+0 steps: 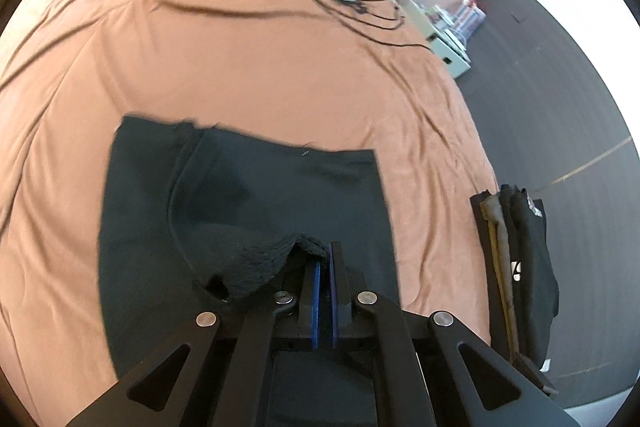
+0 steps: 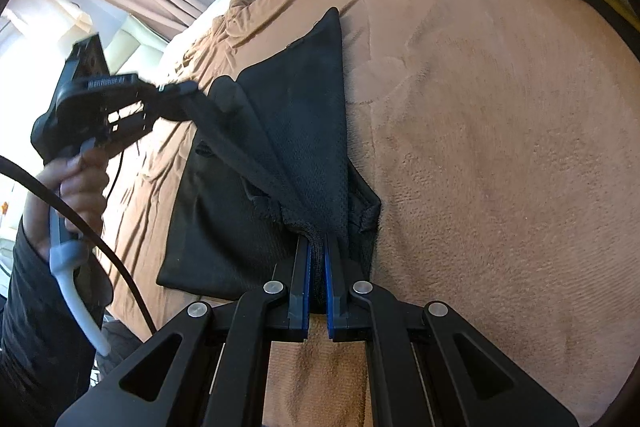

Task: Fold small clothes

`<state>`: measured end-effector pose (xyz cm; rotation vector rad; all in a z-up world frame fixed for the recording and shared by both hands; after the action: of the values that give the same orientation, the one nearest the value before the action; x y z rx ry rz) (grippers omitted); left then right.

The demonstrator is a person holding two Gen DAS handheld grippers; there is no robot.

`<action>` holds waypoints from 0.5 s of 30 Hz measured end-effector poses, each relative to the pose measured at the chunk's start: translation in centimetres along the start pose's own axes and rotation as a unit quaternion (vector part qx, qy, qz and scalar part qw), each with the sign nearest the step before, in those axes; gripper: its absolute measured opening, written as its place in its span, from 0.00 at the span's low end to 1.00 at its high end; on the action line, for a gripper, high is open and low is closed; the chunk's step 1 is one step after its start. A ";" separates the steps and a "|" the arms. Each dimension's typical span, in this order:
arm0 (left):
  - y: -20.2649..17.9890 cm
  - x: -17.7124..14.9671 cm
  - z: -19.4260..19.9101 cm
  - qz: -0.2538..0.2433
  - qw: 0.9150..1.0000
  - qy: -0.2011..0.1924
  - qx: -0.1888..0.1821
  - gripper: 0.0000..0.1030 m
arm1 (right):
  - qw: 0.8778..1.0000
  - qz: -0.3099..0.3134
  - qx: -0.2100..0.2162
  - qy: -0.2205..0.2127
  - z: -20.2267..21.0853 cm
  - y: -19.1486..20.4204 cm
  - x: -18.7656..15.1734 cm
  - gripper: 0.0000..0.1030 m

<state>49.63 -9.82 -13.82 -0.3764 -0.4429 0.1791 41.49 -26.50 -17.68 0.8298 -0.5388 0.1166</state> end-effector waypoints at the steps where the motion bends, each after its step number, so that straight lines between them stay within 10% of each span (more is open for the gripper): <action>1: -0.6 0.4 -0.2 -0.008 1.000 0.000 -0.001 0.03 | 1.000 -0.003 0.003 0.000 0.0 -0.1 0.0 0.02; 15: -6.2 3.9 -5.3 -0.086 0.996 0.023 0.009 0.03 | 1.000 -0.019 0.018 0.003 0.0 -1.3 0.1 0.02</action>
<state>56.02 -16.19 -14.37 -0.3216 -0.4266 0.0065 41.94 -27.39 -18.50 0.8744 -0.5156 0.0945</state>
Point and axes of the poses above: each gripper's, at about its wrist camera, not at the fingertips, and z roughly against the way its jaws point, y to its left, x to its top, the point moved 6 cm from there along -z, roughly the way its jaws point, and after that the axes turned 9 degrees about x, right-handed, at the moved point
